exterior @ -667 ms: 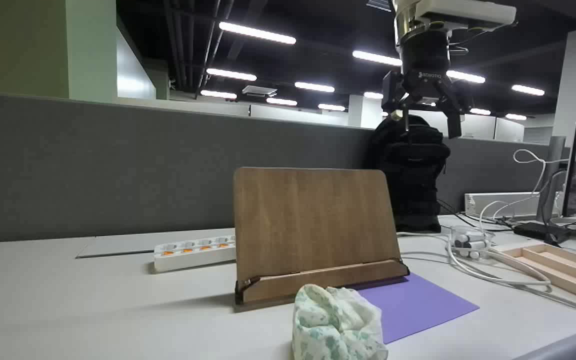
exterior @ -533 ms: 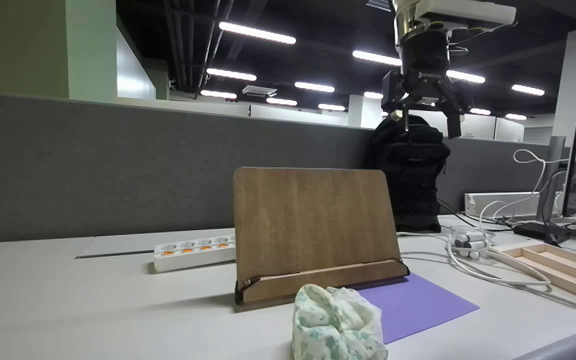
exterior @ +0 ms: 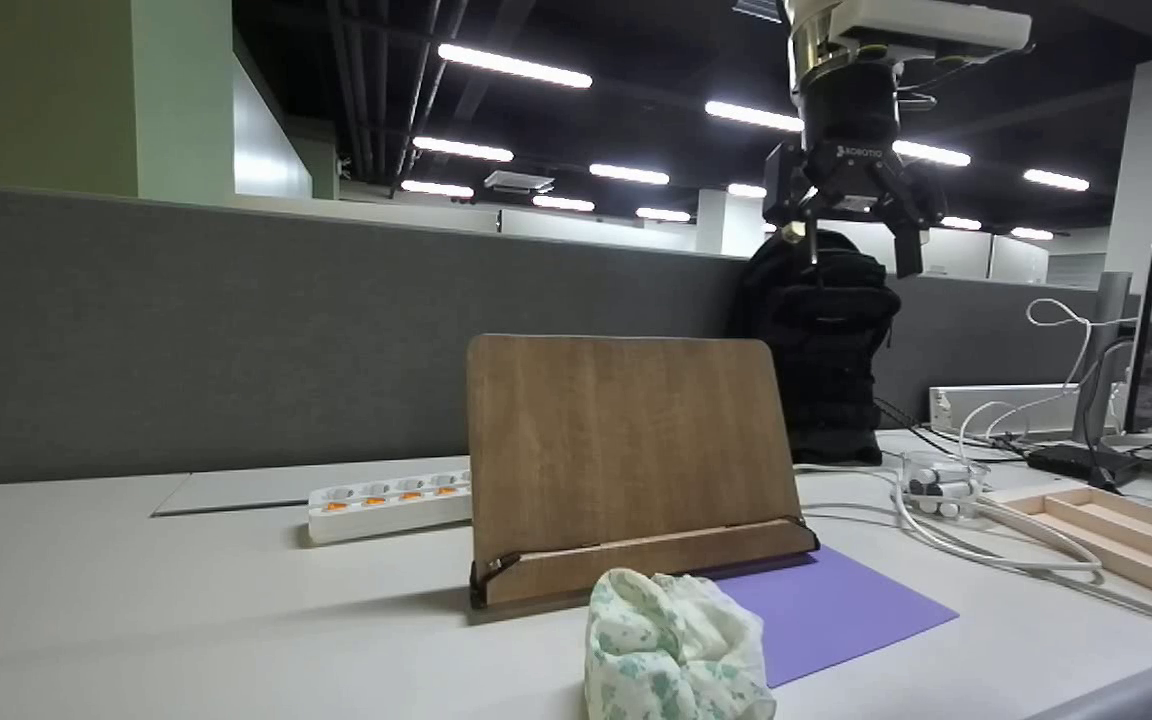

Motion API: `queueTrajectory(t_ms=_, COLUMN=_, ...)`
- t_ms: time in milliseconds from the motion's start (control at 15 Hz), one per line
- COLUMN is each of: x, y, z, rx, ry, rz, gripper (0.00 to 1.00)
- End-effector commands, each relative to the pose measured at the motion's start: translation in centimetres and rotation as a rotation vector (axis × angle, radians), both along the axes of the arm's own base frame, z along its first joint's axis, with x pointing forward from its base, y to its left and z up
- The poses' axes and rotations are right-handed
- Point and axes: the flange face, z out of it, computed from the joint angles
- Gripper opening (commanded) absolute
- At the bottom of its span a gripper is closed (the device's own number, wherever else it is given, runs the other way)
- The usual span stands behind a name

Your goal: Hang the cloth on the wooden object

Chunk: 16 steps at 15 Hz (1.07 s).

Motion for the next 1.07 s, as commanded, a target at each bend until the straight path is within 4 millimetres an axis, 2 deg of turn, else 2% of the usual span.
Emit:
queueTrajectory(t_ms=0, x=0.7, y=0.5, z=-2.6, rx=-0.085, ry=-0.014, rz=-0.020, gripper=1.00)
queueTrajectory(t_ms=267, x=0.8, y=2.2, z=-8.2, rx=-0.154, ry=-0.045, rz=0.055, gripper=1.00)
queueTrajectory(t_ms=600, x=-0.9, y=4.8, z=-16.2, rx=-0.094, ry=0.021, rz=0.141, gripper=1.00)
queueTrajectory(t_ms=733, x=-1.2, y=6.0, z=-18.6, rx=-0.067, ry=0.035, rz=0.177, gripper=1.00)
queueTrajectory(t_ms=1000, x=-1.1, y=8.6, z=-21.9, rx=-0.005, ry=0.027, rz=0.250, gripper=1.00)
